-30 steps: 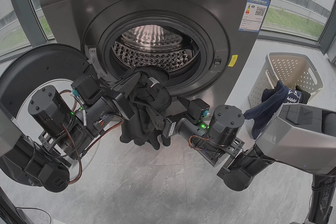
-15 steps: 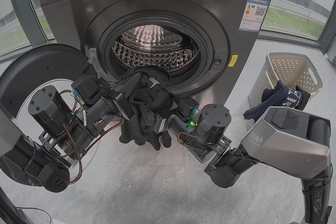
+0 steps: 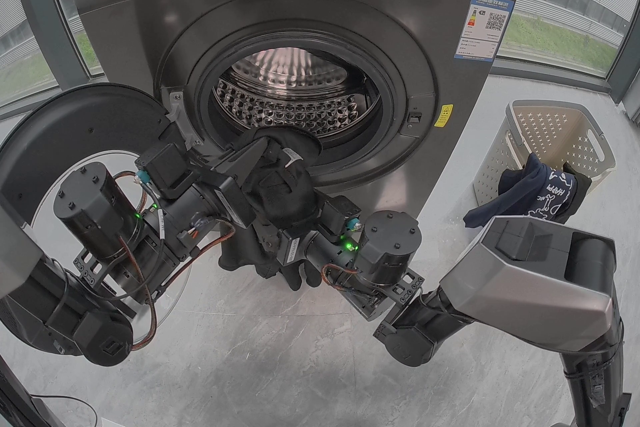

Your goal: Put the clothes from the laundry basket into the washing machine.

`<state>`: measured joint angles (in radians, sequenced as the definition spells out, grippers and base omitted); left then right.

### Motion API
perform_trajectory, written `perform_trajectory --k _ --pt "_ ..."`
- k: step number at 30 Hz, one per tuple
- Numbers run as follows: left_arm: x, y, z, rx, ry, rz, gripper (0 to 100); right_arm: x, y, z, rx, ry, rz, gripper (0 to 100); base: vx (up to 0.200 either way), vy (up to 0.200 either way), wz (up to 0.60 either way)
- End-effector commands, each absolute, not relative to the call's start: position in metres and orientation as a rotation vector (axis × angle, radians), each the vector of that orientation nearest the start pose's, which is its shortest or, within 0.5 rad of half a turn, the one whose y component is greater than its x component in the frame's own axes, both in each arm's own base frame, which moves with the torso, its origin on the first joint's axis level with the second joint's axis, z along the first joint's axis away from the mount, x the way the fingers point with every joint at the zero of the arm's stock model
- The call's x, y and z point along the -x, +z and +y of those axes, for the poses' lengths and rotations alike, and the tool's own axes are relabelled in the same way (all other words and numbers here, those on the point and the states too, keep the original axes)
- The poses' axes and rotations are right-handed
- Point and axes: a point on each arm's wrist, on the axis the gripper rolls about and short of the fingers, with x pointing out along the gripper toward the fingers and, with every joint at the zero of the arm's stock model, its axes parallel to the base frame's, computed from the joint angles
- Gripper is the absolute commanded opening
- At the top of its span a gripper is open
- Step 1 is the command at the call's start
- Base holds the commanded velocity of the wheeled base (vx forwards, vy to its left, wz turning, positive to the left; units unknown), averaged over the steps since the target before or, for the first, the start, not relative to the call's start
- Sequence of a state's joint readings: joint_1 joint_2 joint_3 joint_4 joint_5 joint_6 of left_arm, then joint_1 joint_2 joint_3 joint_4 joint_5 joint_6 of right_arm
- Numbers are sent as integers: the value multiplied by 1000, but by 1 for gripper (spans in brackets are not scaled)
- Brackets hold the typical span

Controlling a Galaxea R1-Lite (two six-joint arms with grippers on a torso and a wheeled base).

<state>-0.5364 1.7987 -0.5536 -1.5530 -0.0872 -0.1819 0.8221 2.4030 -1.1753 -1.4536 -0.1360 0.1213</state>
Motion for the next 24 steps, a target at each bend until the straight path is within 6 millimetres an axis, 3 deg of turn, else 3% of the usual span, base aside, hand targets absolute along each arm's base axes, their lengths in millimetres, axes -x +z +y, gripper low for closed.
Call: perform_trajectory --k 1,24 --pt "-252 179 -152 243 -642 -238 0 -307 86 335 -228 708 -171 100 0 0 0" --pt "-251 181 -152 246 -643 -245 0 -329 91 320 -236 651 -200 100 0 0 0"
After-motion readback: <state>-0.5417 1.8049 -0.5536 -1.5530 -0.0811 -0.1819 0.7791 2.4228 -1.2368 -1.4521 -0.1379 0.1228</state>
